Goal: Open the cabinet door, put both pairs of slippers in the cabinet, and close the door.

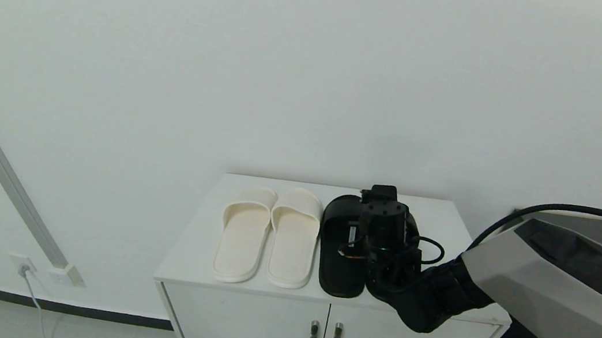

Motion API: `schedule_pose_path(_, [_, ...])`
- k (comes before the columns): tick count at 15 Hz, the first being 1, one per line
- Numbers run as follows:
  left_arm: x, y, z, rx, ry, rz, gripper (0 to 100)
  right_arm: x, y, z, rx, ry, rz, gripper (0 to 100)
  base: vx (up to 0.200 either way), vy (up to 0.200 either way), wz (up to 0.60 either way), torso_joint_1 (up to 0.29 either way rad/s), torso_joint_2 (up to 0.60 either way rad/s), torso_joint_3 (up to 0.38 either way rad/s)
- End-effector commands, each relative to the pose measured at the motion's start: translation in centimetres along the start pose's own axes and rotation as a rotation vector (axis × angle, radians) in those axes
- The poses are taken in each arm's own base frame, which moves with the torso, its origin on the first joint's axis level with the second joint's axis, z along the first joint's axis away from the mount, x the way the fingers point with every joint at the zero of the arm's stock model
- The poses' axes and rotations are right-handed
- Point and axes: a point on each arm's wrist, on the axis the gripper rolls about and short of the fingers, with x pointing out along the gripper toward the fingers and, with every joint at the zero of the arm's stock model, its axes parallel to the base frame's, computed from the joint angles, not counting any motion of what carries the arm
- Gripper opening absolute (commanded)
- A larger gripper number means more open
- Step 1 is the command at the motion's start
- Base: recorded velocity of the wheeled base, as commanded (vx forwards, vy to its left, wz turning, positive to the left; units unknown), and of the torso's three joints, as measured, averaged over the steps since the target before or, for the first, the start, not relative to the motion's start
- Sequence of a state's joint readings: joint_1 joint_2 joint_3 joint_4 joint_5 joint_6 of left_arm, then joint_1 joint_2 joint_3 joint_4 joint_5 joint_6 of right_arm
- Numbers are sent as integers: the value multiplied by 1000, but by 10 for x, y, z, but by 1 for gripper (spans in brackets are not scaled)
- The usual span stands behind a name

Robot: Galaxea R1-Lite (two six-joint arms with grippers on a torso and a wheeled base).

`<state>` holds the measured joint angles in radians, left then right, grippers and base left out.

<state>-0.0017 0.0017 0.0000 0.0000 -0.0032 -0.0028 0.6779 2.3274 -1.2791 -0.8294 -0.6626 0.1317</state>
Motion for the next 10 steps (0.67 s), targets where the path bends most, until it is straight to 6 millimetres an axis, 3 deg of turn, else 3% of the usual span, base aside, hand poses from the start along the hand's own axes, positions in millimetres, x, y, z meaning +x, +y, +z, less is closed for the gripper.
schedule_pose_path(1, [0, 0, 0, 0, 0, 0, 0, -1, 0, 2, 3, -3, 0, 0, 0, 0, 0, 0, 0, 0])
schedule_pose_path(6, [0, 0, 0, 0, 1, -1, 0, -4, -3, 9, 16, -15, -1, 0, 0, 0, 0, 0, 0, 0])
schedule_pose_path(10, [0, 0, 0, 0, 0, 0, 0, -33, -18, 32, 16, -20, 55, 0, 0, 0, 0, 0, 0, 0])
